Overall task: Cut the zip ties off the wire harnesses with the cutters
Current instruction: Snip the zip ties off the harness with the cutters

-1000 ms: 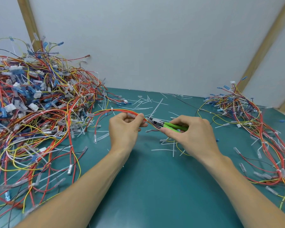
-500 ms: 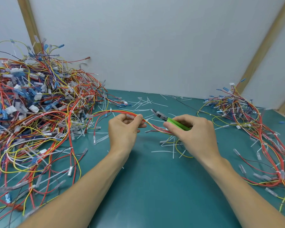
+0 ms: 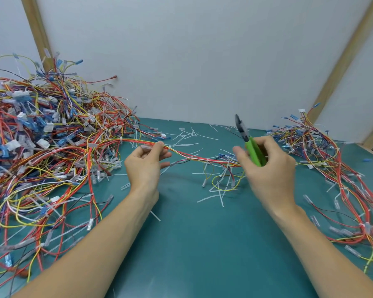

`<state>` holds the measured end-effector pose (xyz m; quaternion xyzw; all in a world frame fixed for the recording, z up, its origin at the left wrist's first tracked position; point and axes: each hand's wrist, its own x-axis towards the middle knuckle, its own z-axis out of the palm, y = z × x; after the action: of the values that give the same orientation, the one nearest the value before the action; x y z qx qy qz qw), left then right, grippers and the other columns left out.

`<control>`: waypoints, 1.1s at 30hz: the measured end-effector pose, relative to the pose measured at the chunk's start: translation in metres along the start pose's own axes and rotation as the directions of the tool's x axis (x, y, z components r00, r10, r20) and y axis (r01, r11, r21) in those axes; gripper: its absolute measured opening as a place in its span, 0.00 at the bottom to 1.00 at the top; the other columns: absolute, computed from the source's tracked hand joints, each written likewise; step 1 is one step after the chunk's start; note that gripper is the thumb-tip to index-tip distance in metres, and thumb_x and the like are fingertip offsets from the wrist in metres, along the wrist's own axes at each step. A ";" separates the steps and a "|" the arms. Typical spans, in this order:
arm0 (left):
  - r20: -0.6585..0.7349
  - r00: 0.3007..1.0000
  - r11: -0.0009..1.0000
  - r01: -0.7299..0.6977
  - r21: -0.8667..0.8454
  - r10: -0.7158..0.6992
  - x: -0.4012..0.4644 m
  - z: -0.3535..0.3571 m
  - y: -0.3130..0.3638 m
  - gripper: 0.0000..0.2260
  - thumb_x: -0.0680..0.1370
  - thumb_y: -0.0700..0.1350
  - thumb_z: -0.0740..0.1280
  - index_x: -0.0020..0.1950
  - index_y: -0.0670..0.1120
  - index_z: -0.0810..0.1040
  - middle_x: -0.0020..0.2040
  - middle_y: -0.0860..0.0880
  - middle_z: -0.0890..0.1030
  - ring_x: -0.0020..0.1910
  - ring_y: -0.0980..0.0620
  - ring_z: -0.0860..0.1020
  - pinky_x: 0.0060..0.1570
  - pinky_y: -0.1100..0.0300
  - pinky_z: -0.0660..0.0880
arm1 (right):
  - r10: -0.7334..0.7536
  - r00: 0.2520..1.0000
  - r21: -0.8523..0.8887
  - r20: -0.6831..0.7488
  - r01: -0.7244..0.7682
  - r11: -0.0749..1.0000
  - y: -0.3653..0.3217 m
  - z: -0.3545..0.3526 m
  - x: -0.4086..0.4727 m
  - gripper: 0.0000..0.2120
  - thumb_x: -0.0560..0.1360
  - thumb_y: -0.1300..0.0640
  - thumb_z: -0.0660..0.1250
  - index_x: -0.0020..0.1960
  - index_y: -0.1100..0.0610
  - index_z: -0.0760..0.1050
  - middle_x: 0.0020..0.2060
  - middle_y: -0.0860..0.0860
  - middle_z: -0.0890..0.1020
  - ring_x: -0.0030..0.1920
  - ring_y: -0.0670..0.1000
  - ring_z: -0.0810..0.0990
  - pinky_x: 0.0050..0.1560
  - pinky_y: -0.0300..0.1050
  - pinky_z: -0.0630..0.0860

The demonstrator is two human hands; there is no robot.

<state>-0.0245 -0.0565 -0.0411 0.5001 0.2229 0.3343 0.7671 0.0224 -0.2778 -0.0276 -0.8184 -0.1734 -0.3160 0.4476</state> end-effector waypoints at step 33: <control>0.527 0.838 0.969 0.010 0.247 -0.143 -0.029 0.011 -0.017 0.03 0.78 0.36 0.69 0.48 0.40 0.83 0.41 0.47 0.87 0.40 0.54 0.86 0.32 0.64 0.78 | -0.222 0.946 -0.066 0.236 0.244 0.968 -0.013 0.029 -0.032 0.14 0.71 0.59 0.76 0.48 0.49 0.73 0.38 0.43 0.78 0.38 0.49 0.76 0.38 0.51 0.75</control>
<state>-0.0321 -0.0895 -0.0523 0.6515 0.0552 0.1200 0.7471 0.0022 -0.2459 -0.0524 -0.8430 -0.3037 -0.2792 0.3452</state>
